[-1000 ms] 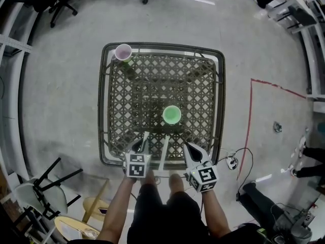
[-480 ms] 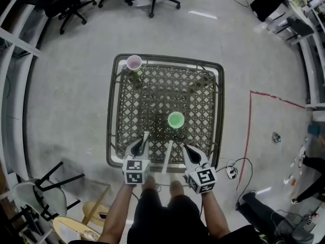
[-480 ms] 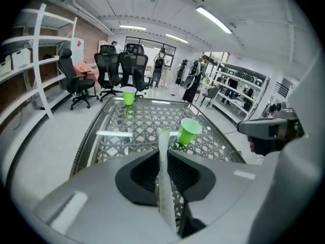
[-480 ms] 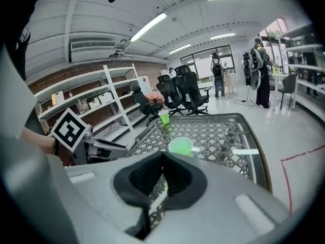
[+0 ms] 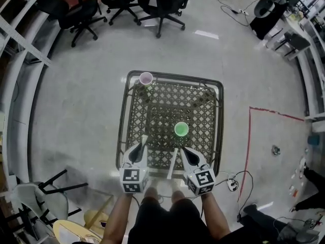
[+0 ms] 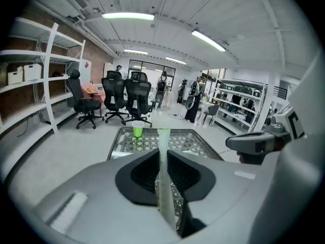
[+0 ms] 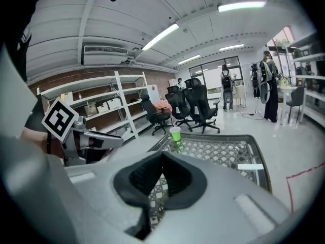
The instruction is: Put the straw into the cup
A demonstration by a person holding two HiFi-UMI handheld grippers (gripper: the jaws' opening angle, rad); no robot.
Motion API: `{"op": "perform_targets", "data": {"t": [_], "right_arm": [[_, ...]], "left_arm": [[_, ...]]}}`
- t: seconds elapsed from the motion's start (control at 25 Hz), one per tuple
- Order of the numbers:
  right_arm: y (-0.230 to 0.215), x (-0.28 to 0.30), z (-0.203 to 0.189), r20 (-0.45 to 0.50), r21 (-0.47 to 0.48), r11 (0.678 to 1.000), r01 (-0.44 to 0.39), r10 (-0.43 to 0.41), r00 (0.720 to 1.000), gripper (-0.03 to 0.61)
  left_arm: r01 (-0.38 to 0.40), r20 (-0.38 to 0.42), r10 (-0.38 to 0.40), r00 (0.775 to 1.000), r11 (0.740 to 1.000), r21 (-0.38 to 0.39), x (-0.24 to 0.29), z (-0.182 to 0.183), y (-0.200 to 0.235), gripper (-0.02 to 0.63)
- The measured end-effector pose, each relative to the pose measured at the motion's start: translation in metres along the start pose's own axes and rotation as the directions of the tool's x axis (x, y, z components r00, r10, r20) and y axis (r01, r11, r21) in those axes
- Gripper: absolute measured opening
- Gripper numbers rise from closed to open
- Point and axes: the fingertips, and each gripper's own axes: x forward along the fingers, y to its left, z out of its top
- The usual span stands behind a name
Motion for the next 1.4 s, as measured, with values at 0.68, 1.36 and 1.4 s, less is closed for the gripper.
{"op": "perform_targets", "data": {"t": [0.68, 1.36, 1.4], "right_arm": [[0.066, -0.012, 0.096, 0.182, -0.072, 0.996, 0.051, -0.037, 0.983, 0.003], [0.072, 0.008, 0.141, 0.240, -0.091, 0.993, 0.079, -0.055, 0.969, 0.003], [0.070, 0.011, 0.143, 0.240, -0.092, 0.993, 0.078, -0.054, 0.969, 0.003]], "left_arm": [[0.065, 0.238, -0.056, 0.970, 0.998, -0.028, -0.076, 0.100, 0.039, 0.056], [0.120, 0.284, -0.138, 0.949, 0.990, 0.080, -0.062, 0.149, 0.032, 0.056], [0.117, 0.286, -0.134, 0.949, 0.990, 0.078, -0.058, 0.151, 0.034, 0.056]]}}
